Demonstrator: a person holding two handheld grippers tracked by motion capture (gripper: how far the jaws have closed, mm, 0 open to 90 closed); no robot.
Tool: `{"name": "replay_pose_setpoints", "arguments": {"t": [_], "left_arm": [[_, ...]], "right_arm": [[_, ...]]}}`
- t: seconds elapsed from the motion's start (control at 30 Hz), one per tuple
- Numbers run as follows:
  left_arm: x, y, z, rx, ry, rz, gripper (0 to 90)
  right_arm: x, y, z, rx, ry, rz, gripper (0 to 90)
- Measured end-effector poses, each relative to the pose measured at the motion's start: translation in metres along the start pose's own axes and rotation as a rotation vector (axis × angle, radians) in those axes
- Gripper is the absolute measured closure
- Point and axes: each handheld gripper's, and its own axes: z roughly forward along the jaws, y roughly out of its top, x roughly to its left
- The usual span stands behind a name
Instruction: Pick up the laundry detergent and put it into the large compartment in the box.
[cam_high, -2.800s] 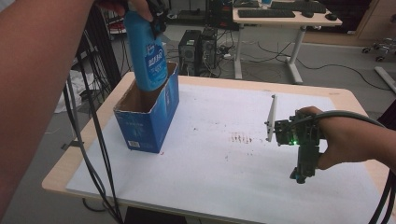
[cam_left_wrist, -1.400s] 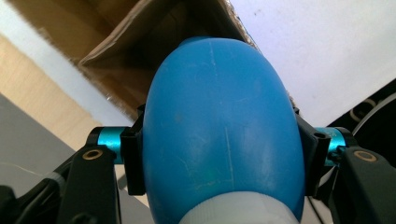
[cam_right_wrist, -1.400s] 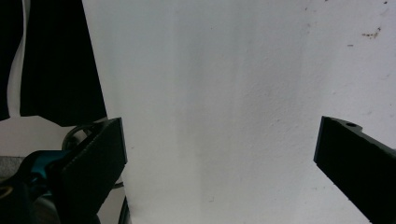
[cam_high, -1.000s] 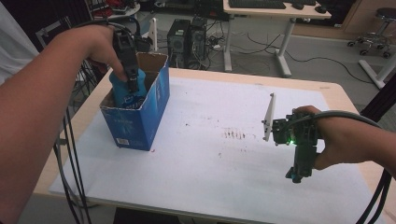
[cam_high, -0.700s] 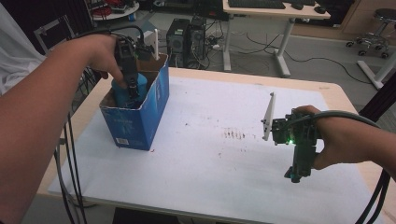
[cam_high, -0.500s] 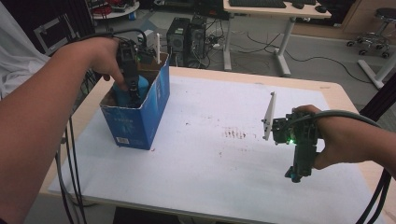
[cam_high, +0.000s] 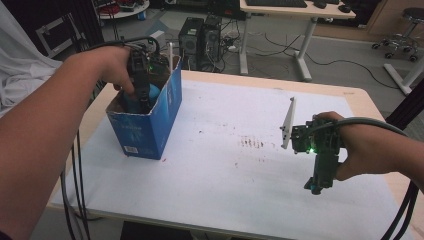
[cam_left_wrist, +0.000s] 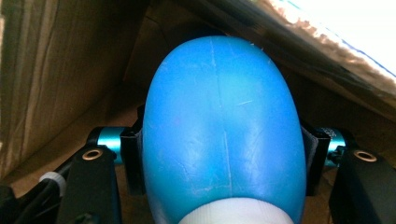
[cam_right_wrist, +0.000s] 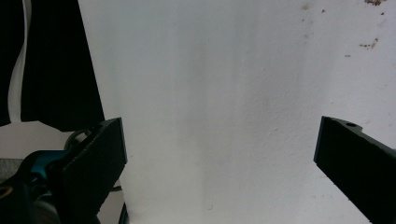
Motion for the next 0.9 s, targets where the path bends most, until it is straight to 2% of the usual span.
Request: {"name": "replay_pose_setpoints", "arguments": {"t": [0.33,0.7,0.9], "left_arm": [[-0.0026,0.0041,0.0002,0.002,0.0,0.002,36.4],[-0.0001,0.0027,-0.0015,0.003,-0.035,-0.044,30.3],[0.0003,-0.0016,-0.0054,-0.012,-0.046,-0.045,27.6]], "right_arm": [[0.0006,-0.003,-0.0005,0.002,0.0,0.01,1.4],[0.0012,-0.004,0.0007,0.002,-0.001,0.016,1.4],[0.0004,-0.0026,0.0015,-0.001,0.0,0.01,1.4]]}}
